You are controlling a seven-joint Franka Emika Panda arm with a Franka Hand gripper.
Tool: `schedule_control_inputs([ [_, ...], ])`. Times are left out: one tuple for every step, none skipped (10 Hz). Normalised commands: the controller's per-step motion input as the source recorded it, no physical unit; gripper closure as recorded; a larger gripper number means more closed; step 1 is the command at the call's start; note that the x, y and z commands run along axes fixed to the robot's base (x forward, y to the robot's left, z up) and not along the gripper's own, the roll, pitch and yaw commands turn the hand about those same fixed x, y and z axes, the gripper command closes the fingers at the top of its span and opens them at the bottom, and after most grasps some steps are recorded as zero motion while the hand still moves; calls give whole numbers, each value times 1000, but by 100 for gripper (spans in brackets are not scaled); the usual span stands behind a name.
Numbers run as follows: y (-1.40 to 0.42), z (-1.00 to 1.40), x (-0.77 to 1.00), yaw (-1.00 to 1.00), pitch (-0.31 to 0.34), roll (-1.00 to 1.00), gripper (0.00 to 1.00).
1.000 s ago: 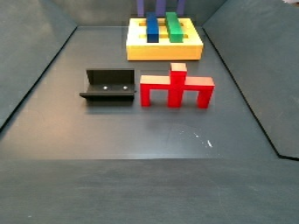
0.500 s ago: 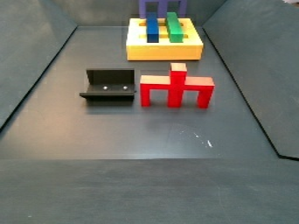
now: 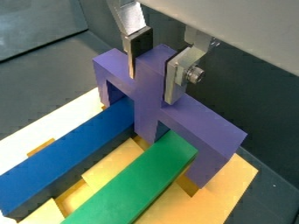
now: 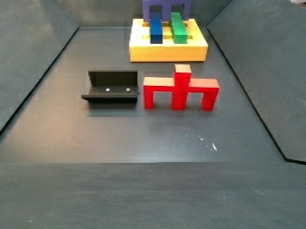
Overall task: Pick up the purple object. Move up. Place the purple object on the fixture. Regrasp the purple object. Move to above the board. Insert the purple object.
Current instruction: Insert the purple object.
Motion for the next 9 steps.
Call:
schedule_control_inputs([
  [17, -246, 20, 0, 0, 70, 100],
  [0, -217, 60, 0, -3, 13, 100],
  [-14, -220, 91, 0, -39, -4, 100],
  [0, -169, 149, 0, -16, -11, 100],
  [0, -171, 69, 0, -13, 0, 100],
  [-34, -200, 3, 0, -36, -9, 100],
  [-51, -217, 0, -20, -50, -31, 100],
  [0, -246, -257, -146, -60, 0, 100],
  [-26, -54, -126, -83, -37, -37, 100],
])
